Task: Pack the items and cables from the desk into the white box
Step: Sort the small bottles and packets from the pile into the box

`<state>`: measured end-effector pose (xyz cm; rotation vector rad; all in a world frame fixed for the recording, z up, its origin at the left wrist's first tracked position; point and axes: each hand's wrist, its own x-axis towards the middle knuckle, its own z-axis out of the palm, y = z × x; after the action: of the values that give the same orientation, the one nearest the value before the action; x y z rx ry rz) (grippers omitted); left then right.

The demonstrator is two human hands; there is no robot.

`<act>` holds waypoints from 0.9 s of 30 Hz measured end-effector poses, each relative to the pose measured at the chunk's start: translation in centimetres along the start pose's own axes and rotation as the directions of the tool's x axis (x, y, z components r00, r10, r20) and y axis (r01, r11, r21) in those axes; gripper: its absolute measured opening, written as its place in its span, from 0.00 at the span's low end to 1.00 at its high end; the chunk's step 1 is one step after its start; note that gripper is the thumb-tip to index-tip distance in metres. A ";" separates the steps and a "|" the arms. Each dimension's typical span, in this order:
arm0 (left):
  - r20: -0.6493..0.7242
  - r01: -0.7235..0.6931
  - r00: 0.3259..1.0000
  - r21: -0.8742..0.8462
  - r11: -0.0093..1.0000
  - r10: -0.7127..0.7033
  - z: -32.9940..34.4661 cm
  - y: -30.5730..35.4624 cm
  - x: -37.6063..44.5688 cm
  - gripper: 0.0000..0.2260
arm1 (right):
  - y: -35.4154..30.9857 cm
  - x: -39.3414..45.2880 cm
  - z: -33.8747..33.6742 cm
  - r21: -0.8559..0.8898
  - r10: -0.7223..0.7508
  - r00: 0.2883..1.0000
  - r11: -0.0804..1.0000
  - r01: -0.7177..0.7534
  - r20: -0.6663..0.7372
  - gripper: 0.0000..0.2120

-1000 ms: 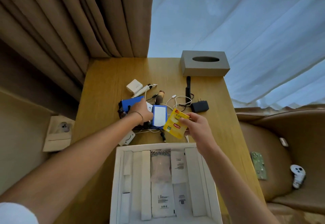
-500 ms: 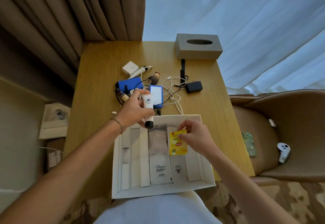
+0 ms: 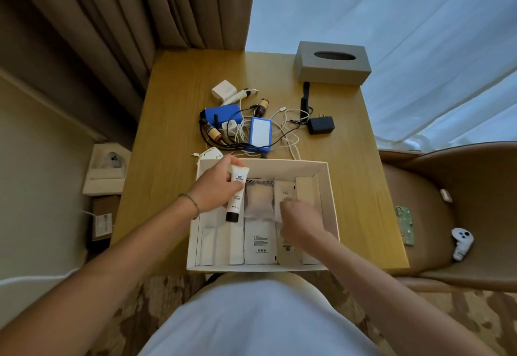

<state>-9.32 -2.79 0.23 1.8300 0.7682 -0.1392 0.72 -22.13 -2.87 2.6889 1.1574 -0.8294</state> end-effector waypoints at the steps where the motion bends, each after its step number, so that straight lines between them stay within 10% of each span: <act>1: 0.011 0.007 1.000 0.036 0.999 -0.008 -0.1 -0.1 -0.2 0.14 | -0.1 0.2 0.4 -0.030 -0.010 1.000 0.999 0.010 0.013 0.08; 14: 0.124 0.061 0.980 0.564 0.824 -0.157 1.2 -1.5 -0.7 0.15 | 0.5 0.2 1.5 0.117 0.023 0.992 0.992 -0.037 0.123 0.10; 27: 0.046 0.128 0.973 0.711 0.692 -0.227 4.1 -4.5 -0.8 0.12 | 1.7 0.7 -2.5 0.288 -0.121 0.993 0.950 0.119 -0.011 0.11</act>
<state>-11.41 -5.83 -4.62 2.4315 0.8677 -0.7737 3.42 -22.09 -1.30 2.8601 1.3021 -1.1052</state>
